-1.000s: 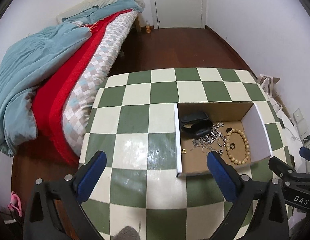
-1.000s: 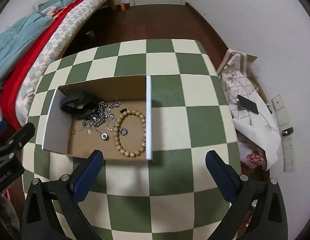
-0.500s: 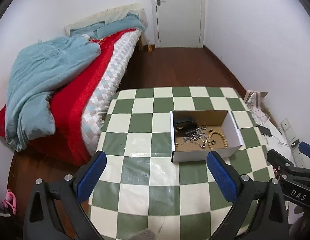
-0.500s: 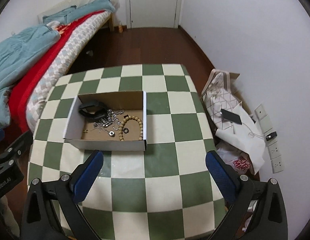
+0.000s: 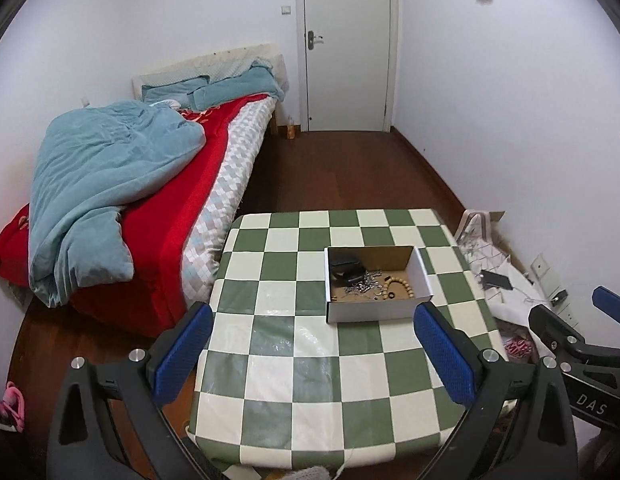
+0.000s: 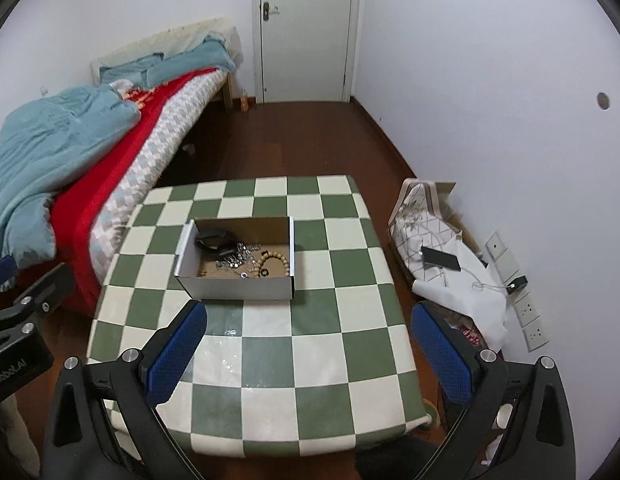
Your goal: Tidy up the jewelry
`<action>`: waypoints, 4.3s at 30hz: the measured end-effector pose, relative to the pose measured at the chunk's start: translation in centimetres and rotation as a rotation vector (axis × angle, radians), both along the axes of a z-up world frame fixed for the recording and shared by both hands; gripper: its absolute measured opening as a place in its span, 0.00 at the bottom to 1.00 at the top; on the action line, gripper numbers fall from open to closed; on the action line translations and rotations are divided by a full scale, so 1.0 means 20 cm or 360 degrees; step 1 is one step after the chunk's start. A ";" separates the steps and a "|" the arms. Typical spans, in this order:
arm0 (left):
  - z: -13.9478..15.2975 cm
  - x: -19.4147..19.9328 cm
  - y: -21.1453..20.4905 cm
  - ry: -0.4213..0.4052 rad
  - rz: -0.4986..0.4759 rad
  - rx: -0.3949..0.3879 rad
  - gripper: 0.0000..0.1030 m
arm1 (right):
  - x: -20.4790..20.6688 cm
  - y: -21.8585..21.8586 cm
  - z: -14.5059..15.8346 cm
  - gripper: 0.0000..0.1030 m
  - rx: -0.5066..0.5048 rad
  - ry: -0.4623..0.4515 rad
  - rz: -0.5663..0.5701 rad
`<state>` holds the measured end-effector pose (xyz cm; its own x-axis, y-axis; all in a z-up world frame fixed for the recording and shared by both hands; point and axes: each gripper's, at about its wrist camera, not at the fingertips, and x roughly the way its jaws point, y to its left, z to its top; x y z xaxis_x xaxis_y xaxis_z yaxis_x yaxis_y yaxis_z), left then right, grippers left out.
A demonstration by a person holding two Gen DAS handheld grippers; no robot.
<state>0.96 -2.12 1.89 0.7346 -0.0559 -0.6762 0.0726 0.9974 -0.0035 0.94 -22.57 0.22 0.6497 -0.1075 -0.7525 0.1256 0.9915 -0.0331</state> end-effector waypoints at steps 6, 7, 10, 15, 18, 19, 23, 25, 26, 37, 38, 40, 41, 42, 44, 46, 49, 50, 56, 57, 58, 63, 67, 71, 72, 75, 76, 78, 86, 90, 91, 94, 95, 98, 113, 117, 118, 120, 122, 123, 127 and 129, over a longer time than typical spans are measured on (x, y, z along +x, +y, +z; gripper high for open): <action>0.08 -0.13 -0.01 0.0018 -0.0036 -0.0027 0.99 | -0.19 0.00 0.15 1.00 -0.0005 -0.0071 0.0002; 0.09 -0.15 -0.01 0.0021 -0.0042 -0.0032 0.99 | -0.23 0.00 0.17 1.00 -0.0005 -0.0080 0.0001; 0.14 -0.21 -0.02 0.0034 -0.0068 -0.0045 1.00 | -0.30 0.00 0.23 1.00 0.0007 -0.0107 -0.0001; 0.21 -0.26 -0.03 0.0023 -0.0074 -0.0053 1.00 | -0.41 0.00 0.33 1.00 0.0017 -0.0135 -0.0006; 0.23 -0.26 -0.04 0.0022 -0.0064 -0.0048 1.00 | -0.45 -0.01 0.36 1.00 0.0023 -0.0137 -0.0007; 0.24 -0.26 -0.04 0.0024 -0.0058 -0.0046 1.00 | -0.46 -0.01 0.37 1.00 0.0028 -0.0134 -0.0003; 0.25 -0.23 -0.03 0.0034 -0.0018 -0.0029 1.00 | -0.47 -0.03 0.40 1.00 0.0038 -0.0124 0.0005; 0.25 -0.20 -0.02 0.0030 0.0006 -0.0027 1.00 | -0.46 -0.04 0.41 1.00 0.0047 -0.0115 0.0004; 0.25 -0.18 -0.02 0.0033 0.0019 -0.0025 1.00 | -0.44 -0.04 0.41 1.00 0.0040 -0.0114 0.0001; 0.22 0.10 -0.04 0.0102 0.0076 0.0035 1.00 | -0.17 -0.05 0.39 1.00 0.0023 -0.0088 -0.0019; 0.22 0.13 -0.04 0.0110 0.0075 0.0033 1.00 | -0.14 -0.05 0.39 1.00 0.0026 -0.0084 -0.0017; 0.21 0.16 -0.05 0.0119 0.0080 0.0043 1.00 | -0.08 -0.05 0.37 1.00 0.0022 -0.0063 -0.0024; 0.21 0.18 -0.05 0.0126 0.0074 0.0043 1.00 | -0.05 -0.05 0.36 1.00 0.0021 -0.0053 -0.0023; 0.20 0.20 -0.05 0.0130 0.0075 0.0047 1.00 | -0.02 -0.05 0.35 1.00 0.0019 -0.0048 -0.0025; 0.19 0.23 -0.06 0.0147 0.0067 0.0045 1.00 | 0.03 -0.04 0.34 1.00 0.0010 -0.0028 -0.0026; 0.18 0.27 -0.06 0.0169 0.0067 0.0049 1.00 | 0.08 -0.04 0.33 1.00 0.0002 -0.0013 -0.0021; 0.16 0.31 -0.07 0.0193 0.0077 0.0052 1.00 | 0.15 -0.03 0.31 1.00 -0.0008 0.0016 -0.0017; 0.15 0.32 -0.07 0.0204 0.0083 0.0054 1.00 | 0.16 -0.03 0.30 1.00 -0.0015 0.0029 -0.0019; 0.11 0.37 -0.07 0.0238 0.0107 0.0057 1.00 | 0.27 -0.04 0.24 1.00 -0.0003 0.0096 -0.0007; 0.10 0.37 -0.07 0.0242 0.0108 0.0060 1.00 | 0.29 -0.03 0.23 1.00 -0.0009 0.0104 -0.0006; 0.10 0.38 -0.06 0.0245 0.0108 0.0062 1.00 | 0.30 -0.03 0.23 1.00 -0.0008 0.0111 -0.0001; 0.08 0.39 -0.05 0.0256 0.0119 0.0060 1.00 | 0.34 -0.02 0.20 1.00 -0.0021 0.0146 0.0019; 0.09 0.39 -0.05 0.0256 0.0113 0.0058 1.00 | 0.36 0.00 0.19 1.00 -0.0029 0.0161 0.0030; 0.09 0.38 -0.03 0.0246 0.0129 0.0049 1.00 | 0.36 0.00 0.19 1.00 -0.0023 0.0172 0.0038; 0.09 0.38 -0.03 0.0240 0.0133 0.0054 1.00 | 0.36 0.00 0.19 1.00 -0.0022 0.0174 0.0039; 0.09 0.37 -0.03 0.0236 0.0135 0.0057 1.00 | 0.36 0.01 0.20 1.00 -0.0023 0.0167 0.0041; 0.09 0.37 -0.03 0.0236 0.0137 0.0057 1.00 | 0.36 0.01 0.20 1.00 -0.0022 0.0167 0.0043; 0.09 0.37 -0.02 0.0239 0.0138 0.0058 1.00 | 0.35 0.02 0.20 1.00 -0.0024 0.0167 0.0051; 0.09 0.36 0.00 0.0243 0.0149 0.0067 1.00 | 0.35 0.04 0.18 1.00 -0.0021 0.0179 0.0075; 0.09 0.36 0.00 0.0246 0.0142 0.0065 1.00 | 0.36 0.04 0.19 1.00 -0.0017 0.0179 0.0079; 0.08 0.35 0.00 0.0244 0.0143 0.0063 1.00 | 0.35 0.04 0.19 1.00 -0.0015 0.0177 0.0080; 0.08 0.35 0.01 0.0239 0.0134 0.0063 1.00 | 0.35 0.04 0.19 1.00 -0.0015 0.0172 0.0076; 0.08 0.35 0.01 0.0236 0.0135 0.0063 1.00 | 0.35 0.03 0.19 1.00 -0.0015 0.0172 0.0075; 0.08 0.34 0.01 0.0230 0.0133 0.0066 1.00 | 0.35 0.03 0.20 1.00 -0.0016 0.0170 0.0069; 0.12 0.32 0.00 0.0186 0.0135 0.0086 1.00 | 0.34 0.02 0.21 1.00 -0.0007 0.0166 0.0060; 0.12 0.32 0.01 0.0185 0.0133 0.0088 1.00 | 0.35 0.02 0.21 1.00 -0.0010 0.0166 0.0059; 0.12 0.32 0.00 0.0185 0.0134 0.0086 1.00 | 0.35 0.02 0.22 1.00 -0.0010 0.0165 0.0058; 0.12 0.32 0.00 0.0187 0.0134 0.0086 1.00 | 0.35 0.02 0.22 1.00 -0.0009 0.0161 0.0055; 0.12 0.32 0.00 0.0187 0.0134 0.0085 1.00 | 0.35 0.02 0.23 1.00 -0.0009 0.0160 0.0055; 0.12 0.32 0.00 0.0185 0.0134 0.0086 1.00 | 0.35 0.02 0.23 1.00 -0.0008 0.0160 0.0054; 0.12 0.32 0.00 0.0188 0.0134 0.0084 1.00 | 0.35 0.02 0.23 1.00 -0.0011 0.0160 0.0049; 0.12 0.32 0.00 0.0188 0.0136 0.0083 1.00 | 0.35 0.02 0.24 1.00 -0.0012 0.0162 0.0050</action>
